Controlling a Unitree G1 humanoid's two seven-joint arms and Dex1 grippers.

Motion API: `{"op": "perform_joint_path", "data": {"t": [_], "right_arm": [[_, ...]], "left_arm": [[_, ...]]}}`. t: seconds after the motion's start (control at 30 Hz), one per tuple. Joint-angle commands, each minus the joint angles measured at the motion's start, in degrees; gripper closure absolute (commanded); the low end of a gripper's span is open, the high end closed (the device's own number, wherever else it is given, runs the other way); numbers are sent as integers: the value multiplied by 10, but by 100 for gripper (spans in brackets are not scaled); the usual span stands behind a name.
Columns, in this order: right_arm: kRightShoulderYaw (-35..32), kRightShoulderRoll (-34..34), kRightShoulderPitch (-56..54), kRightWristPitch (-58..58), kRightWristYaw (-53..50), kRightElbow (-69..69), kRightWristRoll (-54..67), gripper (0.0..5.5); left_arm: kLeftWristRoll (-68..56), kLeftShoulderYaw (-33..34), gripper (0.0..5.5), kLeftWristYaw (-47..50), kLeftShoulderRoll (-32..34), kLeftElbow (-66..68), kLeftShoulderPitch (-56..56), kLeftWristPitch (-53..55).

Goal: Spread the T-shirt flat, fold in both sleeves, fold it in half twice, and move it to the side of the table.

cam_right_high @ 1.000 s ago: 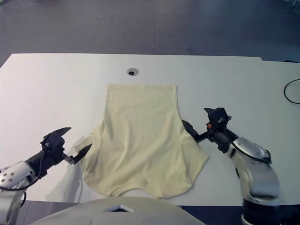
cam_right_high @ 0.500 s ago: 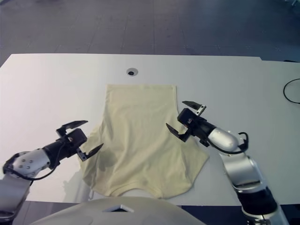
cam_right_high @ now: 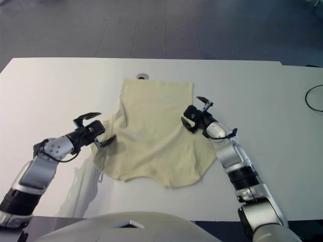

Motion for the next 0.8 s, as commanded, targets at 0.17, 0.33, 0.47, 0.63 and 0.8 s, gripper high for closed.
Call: {"op": "perform_joint_path", "data": {"t": [0.17, 0.33, 0.47, 0.63, 0.8], "right_arm": [[-12, 30, -64, -94, -35, 147, -3, 10], [-53, 37, -62, -150, 1, 91, 62, 10], [-72, 20, -22, -122, 54, -30, 103, 10], [-137, 3, 46, 34, 78, -215, 155, 10], [-211, 21, 129, 217, 66, -388, 236, 10]], "left_arm": [[-1, -5, 11, -12, -12, 11, 16, 33], [-20, 11, 11, -11, -23, -61, 31, 71], [-32, 45, 11, -2, -21, -92, 7, 90], [-77, 157, 11, -6, -5, -191, 40, 156], [-152, 263, 11, 8, -64, -307, 167, 286]]}}
